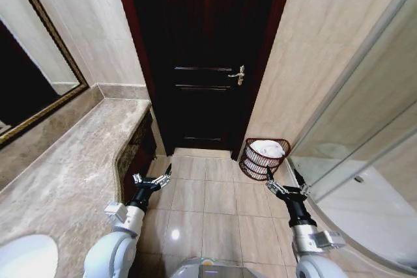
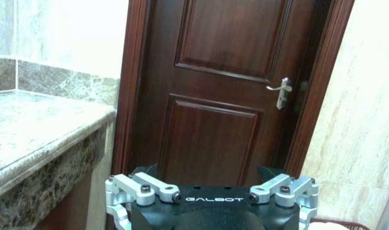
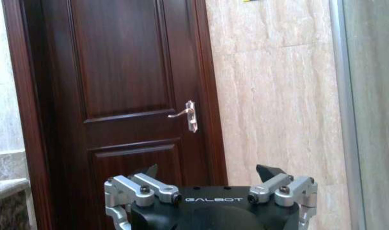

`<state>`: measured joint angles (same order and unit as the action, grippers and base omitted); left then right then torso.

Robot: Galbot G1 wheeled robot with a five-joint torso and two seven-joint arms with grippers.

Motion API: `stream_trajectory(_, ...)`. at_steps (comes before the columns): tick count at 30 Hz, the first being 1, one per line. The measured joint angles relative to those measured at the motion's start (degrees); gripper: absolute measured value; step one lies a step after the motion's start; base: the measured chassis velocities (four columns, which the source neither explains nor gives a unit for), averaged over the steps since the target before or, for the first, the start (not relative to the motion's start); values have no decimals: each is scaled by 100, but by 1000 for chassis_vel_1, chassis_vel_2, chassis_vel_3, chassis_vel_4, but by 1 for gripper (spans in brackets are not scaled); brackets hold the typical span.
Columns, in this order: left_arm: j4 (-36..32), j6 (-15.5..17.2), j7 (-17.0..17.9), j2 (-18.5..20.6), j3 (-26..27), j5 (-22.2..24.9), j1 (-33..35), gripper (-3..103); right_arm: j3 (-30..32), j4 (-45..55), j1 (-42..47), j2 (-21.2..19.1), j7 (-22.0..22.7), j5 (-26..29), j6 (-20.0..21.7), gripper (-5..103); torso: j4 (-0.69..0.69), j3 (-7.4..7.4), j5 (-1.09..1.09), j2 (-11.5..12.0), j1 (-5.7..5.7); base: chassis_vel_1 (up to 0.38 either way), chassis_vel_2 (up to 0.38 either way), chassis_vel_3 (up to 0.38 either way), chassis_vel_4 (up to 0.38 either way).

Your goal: Discard the used towel into the hamper.

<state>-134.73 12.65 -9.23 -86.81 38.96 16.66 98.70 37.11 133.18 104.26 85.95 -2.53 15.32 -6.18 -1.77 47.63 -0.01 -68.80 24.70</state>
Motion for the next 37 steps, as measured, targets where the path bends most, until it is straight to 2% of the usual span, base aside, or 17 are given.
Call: stream_trajectory(37, 0, 0, 0, 0, 0, 0, 1, 100, 0, 0, 1, 0, 0, 0, 0, 100, 0, -1, 1, -2, -3, 1, -1, -1, 0)
